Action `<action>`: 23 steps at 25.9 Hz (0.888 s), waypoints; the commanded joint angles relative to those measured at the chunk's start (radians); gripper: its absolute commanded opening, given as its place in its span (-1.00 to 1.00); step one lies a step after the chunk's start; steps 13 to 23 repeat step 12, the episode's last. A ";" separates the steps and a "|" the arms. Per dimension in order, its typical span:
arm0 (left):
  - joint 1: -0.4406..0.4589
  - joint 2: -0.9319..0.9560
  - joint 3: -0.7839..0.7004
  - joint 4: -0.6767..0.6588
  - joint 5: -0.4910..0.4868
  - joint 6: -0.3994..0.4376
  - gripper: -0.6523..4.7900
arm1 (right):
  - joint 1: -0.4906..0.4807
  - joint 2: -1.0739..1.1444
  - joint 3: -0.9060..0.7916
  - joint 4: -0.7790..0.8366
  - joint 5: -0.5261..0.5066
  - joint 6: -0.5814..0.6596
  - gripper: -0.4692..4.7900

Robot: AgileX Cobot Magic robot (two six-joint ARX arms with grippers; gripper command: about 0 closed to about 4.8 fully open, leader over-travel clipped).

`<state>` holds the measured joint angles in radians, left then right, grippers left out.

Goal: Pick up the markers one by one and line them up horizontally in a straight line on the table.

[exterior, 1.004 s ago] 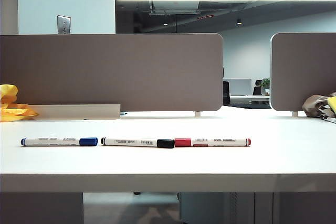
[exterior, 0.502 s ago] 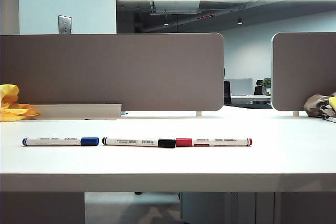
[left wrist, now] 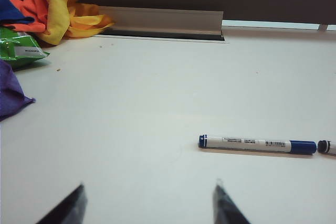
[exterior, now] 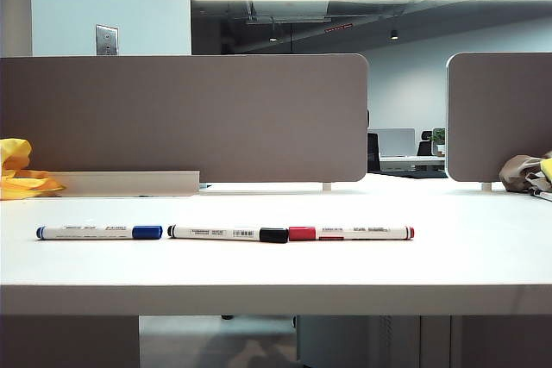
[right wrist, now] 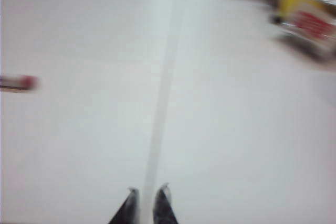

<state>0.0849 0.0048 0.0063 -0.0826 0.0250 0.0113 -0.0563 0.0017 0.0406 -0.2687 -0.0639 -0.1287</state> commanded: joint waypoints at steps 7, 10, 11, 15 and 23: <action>0.002 0.001 0.002 0.010 -0.002 0.007 0.37 | 0.153 0.000 -0.021 0.211 0.275 -0.003 -0.66; 0.002 0.001 0.002 0.010 -0.003 0.007 0.37 | 0.152 0.000 -0.034 0.245 0.248 -0.045 -0.66; 0.002 0.001 0.002 0.010 -0.003 0.007 0.37 | 0.152 0.000 -0.034 0.244 0.245 -0.054 -0.66; 0.002 0.001 0.002 0.010 -0.003 0.007 0.37 | 0.152 0.000 -0.034 0.243 0.246 -0.055 -0.66; 0.002 0.001 0.002 0.010 -0.003 0.007 0.37 | 0.152 0.000 -0.034 0.243 0.246 -0.055 -0.66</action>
